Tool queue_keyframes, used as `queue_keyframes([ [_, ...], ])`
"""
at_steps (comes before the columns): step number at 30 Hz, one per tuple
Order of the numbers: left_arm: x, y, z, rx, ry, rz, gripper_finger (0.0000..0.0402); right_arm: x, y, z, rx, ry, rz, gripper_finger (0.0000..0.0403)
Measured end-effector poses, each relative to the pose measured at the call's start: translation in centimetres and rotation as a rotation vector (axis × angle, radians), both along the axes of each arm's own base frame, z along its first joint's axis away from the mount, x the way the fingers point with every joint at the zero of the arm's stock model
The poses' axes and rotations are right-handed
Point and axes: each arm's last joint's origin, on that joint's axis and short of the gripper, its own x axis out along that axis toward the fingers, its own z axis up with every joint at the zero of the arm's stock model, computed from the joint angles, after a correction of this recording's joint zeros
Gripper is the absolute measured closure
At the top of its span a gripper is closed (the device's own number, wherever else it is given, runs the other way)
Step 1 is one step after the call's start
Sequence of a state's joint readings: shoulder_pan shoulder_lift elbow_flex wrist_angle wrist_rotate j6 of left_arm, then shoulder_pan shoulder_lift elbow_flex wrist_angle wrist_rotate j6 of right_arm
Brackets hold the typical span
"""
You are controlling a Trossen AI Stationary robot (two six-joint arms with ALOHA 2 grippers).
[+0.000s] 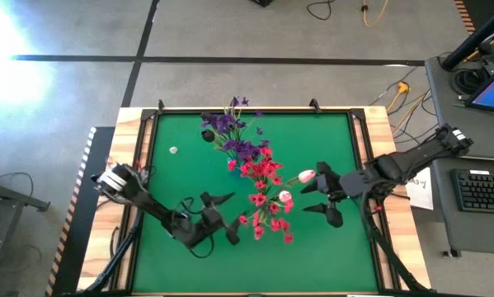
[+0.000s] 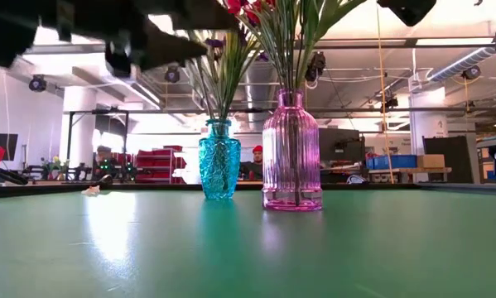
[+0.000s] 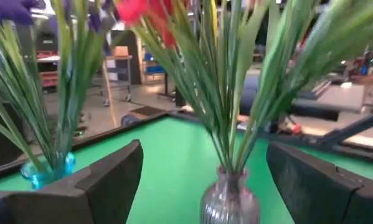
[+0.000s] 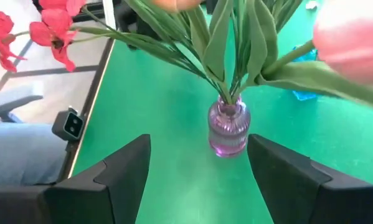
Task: Sort flowers into vase by color
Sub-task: Return to Home Position
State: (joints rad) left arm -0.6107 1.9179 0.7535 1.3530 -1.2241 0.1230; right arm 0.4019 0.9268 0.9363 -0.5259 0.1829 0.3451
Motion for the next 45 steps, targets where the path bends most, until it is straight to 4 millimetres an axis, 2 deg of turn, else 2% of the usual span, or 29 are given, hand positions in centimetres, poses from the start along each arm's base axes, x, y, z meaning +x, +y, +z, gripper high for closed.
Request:
queue_keyframes([
  [7,-2.3,0.1,1.7,0.019,0.017,-0.042,0.0078,-0.8,-0.5,-0.1,-0.05,-0.016,-0.031,0.0146],
  [11,-3.4,0.3,2.4,-0.038,-0.029,-0.064,0.0078,-1.4,-1.0,-1.2,-0.101,-0.046,-0.091,0.0153],
  [18,-5.3,1.6,3.3,-0.154,-0.127,-0.17,0.0078,-1.5,-1.2,-5.0,-0.051,-0.301,-0.127,0.0161],
  [21,-5.7,2.0,3.3,-0.165,-0.132,-0.173,0.0078,-1.3,-1.3,-6.9,-0.023,-0.371,-0.14,0.0163],
  [25,-6.1,2.3,4.0,-0.163,-0.143,-0.153,0.0078,-0.9,-1.4,-8.2,0.0,-0.439,-0.155,0.0163],
  [29,-7.3,1.7,6.0,-0.11,-0.135,-0.151,0.0078,-1.2,-1.4,-8.3,-0.024,-0.422,-0.144,0.0163],
  [32,-9.6,0.9,7.7,-0.015,-0.099,-0.23,0.0078,-1.7,-1.6,-7.9,-0.055,-0.441,-0.13,0.0163],
  [34,-11.5,0.4,8.0,0.039,-0.06,-0.302,0.0078,-2.2,-1.9,-7.5,-0.091,-0.454,-0.114,0.0163],
  [38,-15.4,0.7,6.9,-0.007,-0.062,-0.458,0.0078,-3.7,-2.4,-6.8,-0.128,-0.488,-0.09,0.0163],
  [39,-16.0,1.1,6.5,-0.048,-0.066,-0.446,0.0078,-4.0,-2.5,-6.7,-0.131,-0.495,-0.081,0.0163],
  [43,-17.4,3.2,5.2,-0.24,-0.1,-0.182,0.0078,-5.3,-2.8,-6.4,-0.102,-0.499,0.009,0.0163],
  [45,-17.6,3.6,4.4,-0.293,-0.124,-0.15,0.0078,-5.8,-2.8,-6.3,-0.092,-0.509,0.059,0.0163],
])
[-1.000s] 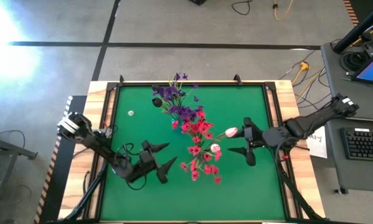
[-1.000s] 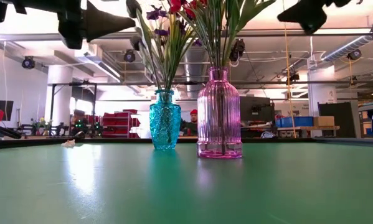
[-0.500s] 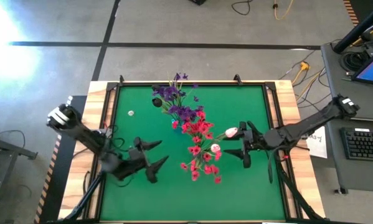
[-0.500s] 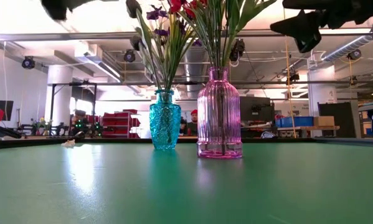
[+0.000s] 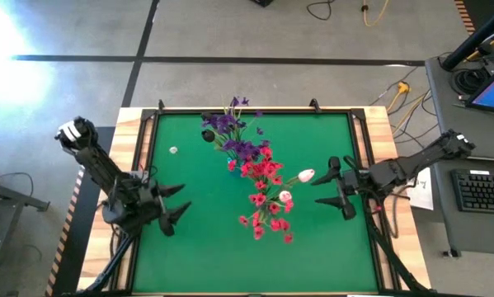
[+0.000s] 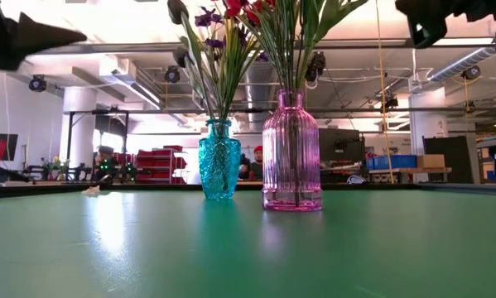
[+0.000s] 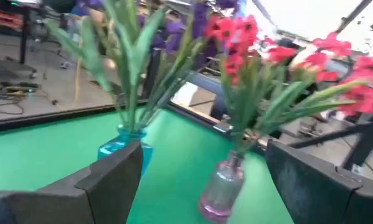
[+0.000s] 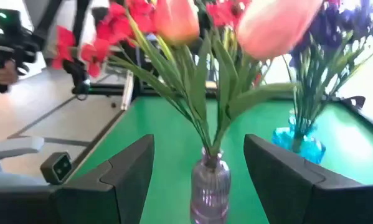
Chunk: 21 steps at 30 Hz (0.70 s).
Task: Sort flowers into vase by color
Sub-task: Return to Home Position
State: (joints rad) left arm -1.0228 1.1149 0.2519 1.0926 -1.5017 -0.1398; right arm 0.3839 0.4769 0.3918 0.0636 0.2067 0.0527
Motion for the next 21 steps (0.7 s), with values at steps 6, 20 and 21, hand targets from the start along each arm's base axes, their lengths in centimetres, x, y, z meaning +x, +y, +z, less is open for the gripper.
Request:
queue_keyframes([
  [6,1.8,1.7,-1.8,0.05,0.029,0.081,0.0081,-1.5,-0.9,-0.1,-0.061,-0.114,-0.062,0.0163],
  [20,4.3,10.2,-4.1,0.169,0.037,-0.149,0.0118,-3.8,-2.2,-1.0,0.021,-0.261,-0.126,0.0163],
  [21,3.9,10.5,-4.2,0.17,0.025,-0.138,0.0118,-3.8,-2.2,-0.9,0.021,-0.264,-0.126,0.0163],
])
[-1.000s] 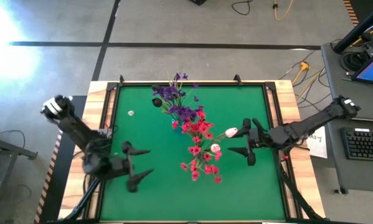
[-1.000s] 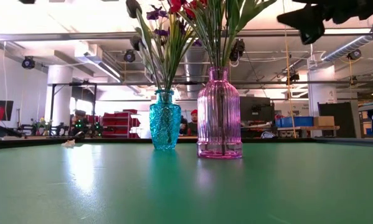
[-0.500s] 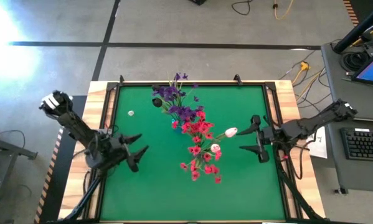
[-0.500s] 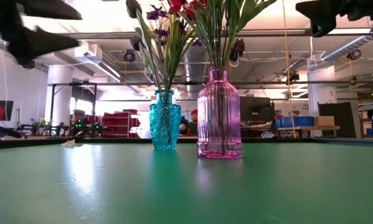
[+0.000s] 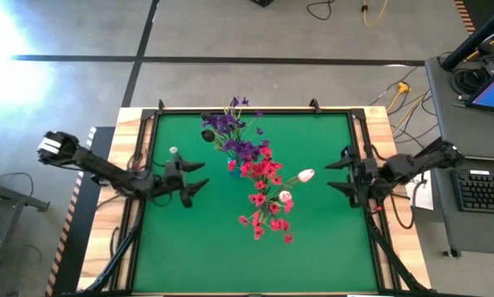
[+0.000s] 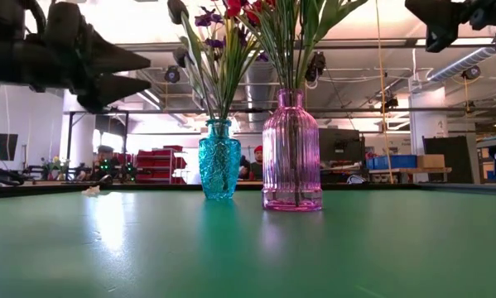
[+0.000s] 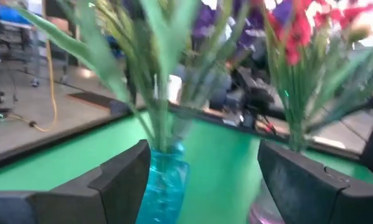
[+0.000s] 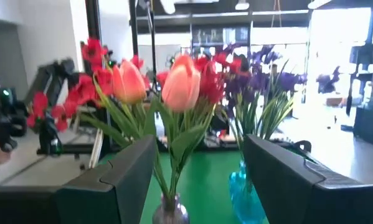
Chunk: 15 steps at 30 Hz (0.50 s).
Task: Sort flowers into vase by color
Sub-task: Return to Home Position
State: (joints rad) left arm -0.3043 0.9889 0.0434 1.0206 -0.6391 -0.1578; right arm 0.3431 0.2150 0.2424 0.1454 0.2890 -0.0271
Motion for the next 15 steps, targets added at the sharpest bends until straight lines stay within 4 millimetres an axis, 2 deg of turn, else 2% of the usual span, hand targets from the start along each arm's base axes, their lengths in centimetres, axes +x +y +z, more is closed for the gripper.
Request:
queue_keyframes([
  [6,-1.2,0.8,0.8,0.056,-0.014,0.06,0.0119,0.0,-0.1,0.0,-0.026,-0.008,-0.015,0.0163],
  [15,-1.9,1.6,4.6,0.148,0.12,0.118,0.0119,-0.4,-1.0,0.5,-0.09,-0.056,-0.113,0.0163],
])
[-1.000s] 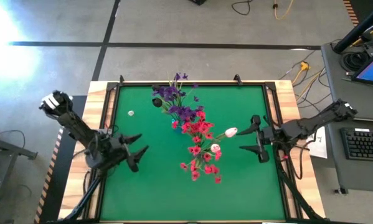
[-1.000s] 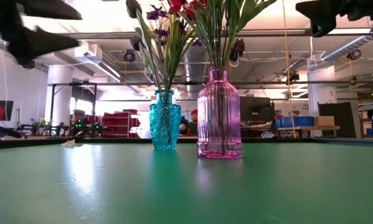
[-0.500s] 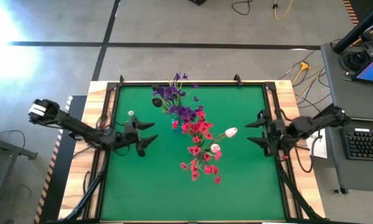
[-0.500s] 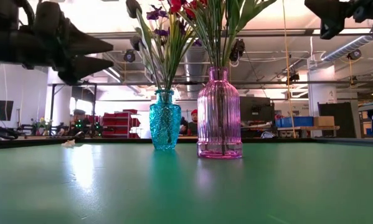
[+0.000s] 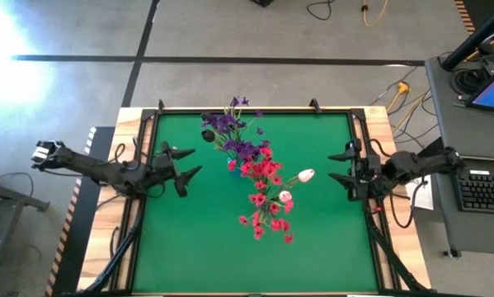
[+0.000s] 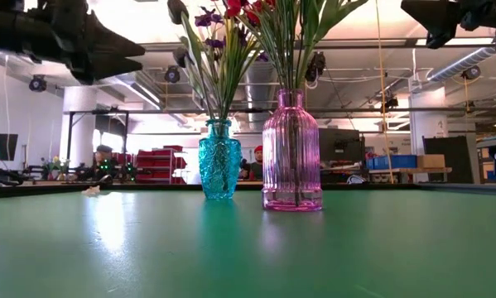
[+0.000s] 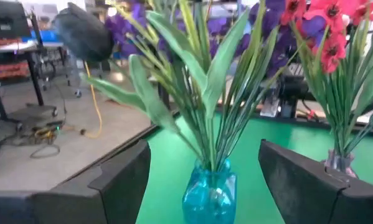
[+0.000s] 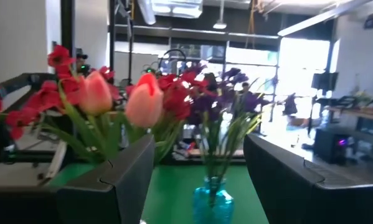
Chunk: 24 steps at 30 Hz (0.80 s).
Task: Sort flowers into vase by color
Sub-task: Return to Home Position
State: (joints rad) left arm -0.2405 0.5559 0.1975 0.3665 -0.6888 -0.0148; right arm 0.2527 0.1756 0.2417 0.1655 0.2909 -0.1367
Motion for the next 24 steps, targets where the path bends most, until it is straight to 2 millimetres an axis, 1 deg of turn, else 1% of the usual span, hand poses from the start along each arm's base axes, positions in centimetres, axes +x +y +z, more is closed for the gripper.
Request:
queue_keyframes([
  [3,-0.8,0.2,0.5,-0.026,0.035,0.001,0.0119,-0.4,-0.3,0.0,-0.02,-0.003,-0.021,0.0163],
  [6,-1.6,0.4,0.3,-0.051,0.034,-0.002,0.0119,-0.8,-0.5,-0.1,-0.033,-0.003,-0.041,0.0163],
  [12,-2.8,0.5,-1.4,-0.132,-0.02,-0.072,0.0119,-1.8,-0.8,-0.6,-0.042,-0.02,-0.053,0.0163],
  [19,-3.9,0.8,-2.6,-0.147,-0.104,-0.086,0.0119,-1.4,-0.8,-1.7,-0.063,0.009,-0.06,0.0165],
  [21,-4.1,0.8,-3.2,-0.148,-0.118,-0.086,0.0119,-1.2,-0.7,-2.3,-0.066,0.027,-0.059,0.0168],
  [23,-4.1,0.8,-4.3,-0.154,-0.101,-0.085,0.0119,-0.9,-0.6,-3.2,-0.071,0.05,-0.059,0.0173],
  [24,-4.2,0.8,-4.2,-0.163,-0.115,-0.088,0.0119,-0.7,-0.6,-3.8,-0.067,0.058,-0.057,0.0175],
])
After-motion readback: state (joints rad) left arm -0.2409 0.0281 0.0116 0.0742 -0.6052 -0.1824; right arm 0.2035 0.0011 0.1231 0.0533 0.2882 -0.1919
